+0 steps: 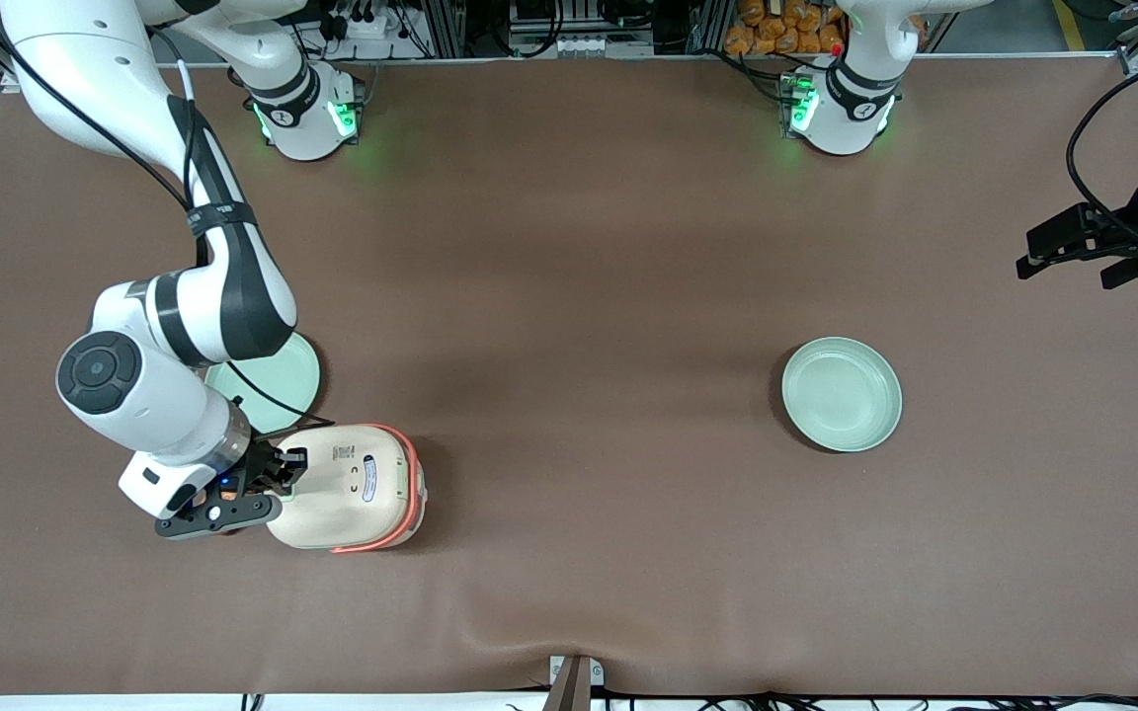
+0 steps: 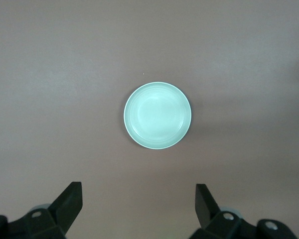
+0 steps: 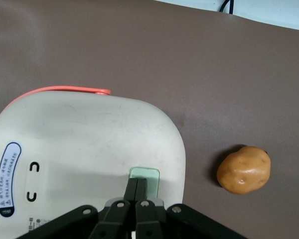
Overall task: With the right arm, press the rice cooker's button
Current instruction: 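Press the green button on the rice cooker with the closed right gripper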
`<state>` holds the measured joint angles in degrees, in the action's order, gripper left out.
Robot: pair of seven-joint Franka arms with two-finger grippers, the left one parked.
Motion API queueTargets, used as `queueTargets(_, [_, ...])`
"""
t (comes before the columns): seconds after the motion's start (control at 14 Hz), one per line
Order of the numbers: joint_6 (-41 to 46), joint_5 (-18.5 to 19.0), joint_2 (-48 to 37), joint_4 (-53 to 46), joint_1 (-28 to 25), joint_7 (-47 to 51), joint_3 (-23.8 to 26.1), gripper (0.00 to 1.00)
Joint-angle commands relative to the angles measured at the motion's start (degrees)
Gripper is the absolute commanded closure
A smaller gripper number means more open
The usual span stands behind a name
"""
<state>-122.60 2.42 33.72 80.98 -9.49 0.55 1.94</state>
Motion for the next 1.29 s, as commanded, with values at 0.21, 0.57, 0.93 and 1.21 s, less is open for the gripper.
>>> queueTargets(0.21, [-0.62, 0.22, 0.47, 0.67, 0.17, 0.68, -0.63, 1.00])
queueTargets(0.57, [-0.53, 0.13, 0.82, 0.76, -0.01, 0.68, -0.71, 1.00])
queueTargets(0.93, [-0.53, 0.13, 1.61, 0.85, -0.01, 0.68, -0.71, 1.00])
queueTargets(1.21, [-0.53, 0.22, 1.87, 0.76, -0.09, 0.68, -0.71, 1.00])
